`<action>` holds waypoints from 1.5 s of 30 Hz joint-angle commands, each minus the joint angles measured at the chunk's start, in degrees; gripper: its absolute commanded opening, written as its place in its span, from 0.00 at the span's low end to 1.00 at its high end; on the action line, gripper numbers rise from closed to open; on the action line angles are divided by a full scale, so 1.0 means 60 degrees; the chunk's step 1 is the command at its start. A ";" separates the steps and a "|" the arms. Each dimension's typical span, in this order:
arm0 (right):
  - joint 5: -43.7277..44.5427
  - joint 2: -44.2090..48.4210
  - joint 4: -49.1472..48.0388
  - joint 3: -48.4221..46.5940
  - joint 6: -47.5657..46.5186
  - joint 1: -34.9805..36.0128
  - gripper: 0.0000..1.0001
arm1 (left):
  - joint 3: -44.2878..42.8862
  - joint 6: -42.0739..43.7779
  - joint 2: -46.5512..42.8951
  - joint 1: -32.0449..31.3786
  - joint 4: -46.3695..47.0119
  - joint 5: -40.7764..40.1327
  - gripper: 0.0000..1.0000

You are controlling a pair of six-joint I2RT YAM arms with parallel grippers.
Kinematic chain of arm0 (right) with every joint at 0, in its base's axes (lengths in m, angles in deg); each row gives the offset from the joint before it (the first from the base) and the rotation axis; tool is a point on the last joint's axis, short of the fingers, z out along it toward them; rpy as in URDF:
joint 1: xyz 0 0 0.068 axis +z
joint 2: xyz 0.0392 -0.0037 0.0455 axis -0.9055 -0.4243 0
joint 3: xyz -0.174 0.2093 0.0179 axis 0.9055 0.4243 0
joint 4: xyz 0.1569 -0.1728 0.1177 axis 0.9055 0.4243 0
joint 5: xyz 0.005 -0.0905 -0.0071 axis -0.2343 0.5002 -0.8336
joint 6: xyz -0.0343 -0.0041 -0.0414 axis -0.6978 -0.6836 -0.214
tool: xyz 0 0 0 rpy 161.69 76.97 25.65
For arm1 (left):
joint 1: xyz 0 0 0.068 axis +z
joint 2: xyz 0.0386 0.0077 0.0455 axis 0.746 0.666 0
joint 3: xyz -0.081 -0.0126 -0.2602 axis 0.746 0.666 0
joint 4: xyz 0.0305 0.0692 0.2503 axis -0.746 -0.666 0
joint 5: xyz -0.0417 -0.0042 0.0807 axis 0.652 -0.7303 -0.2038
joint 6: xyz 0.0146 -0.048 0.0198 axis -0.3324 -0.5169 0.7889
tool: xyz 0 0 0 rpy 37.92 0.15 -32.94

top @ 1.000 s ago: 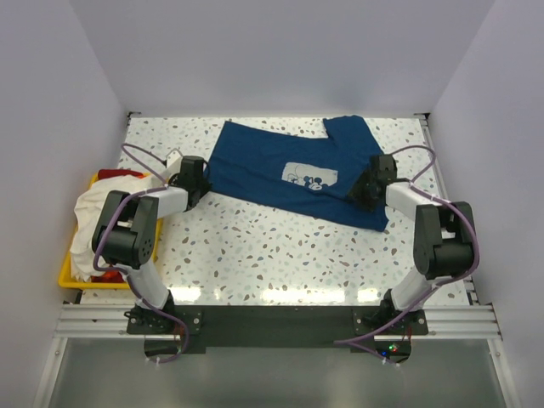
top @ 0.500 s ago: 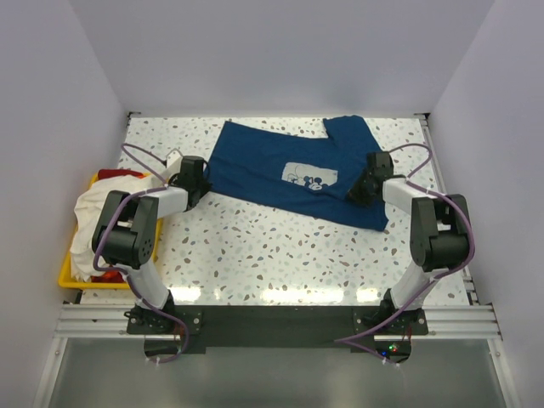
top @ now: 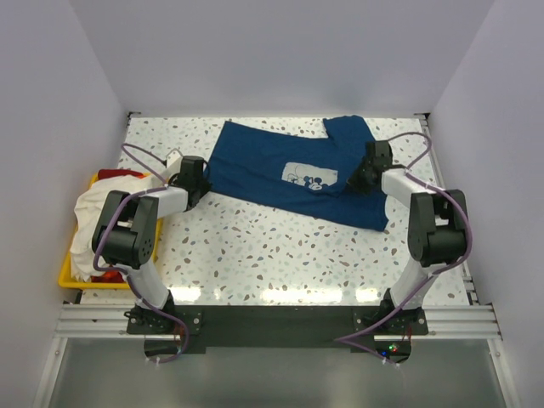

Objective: Fold and stack the t-shirts
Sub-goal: Fold the tshirt

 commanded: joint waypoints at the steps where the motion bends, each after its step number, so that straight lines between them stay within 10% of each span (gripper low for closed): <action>1: 0.0126 -0.0295 0.0098 -0.1239 -0.0202 0.0197 0.00 | -0.0218 0.0121 0.0007 0.0073 0.0359 -0.0110 0.19; 15: -0.0108 -0.2786 0.0698 -0.4494 -0.0890 0.1061 0.01 | -0.0204 0.0180 -0.0125 0.0073 0.0287 -0.0081 0.19; 22: 0.0022 -0.2203 0.1401 -0.4819 -0.1301 0.1091 0.53 | -0.0204 0.0180 -0.0198 0.0073 0.0272 -0.0154 0.19; 45: 0.1342 0.5871 0.2603 0.3837 0.0953 0.0462 0.69 | 0.0996 0.0224 -0.1252 0.0087 0.0769 -0.0520 0.06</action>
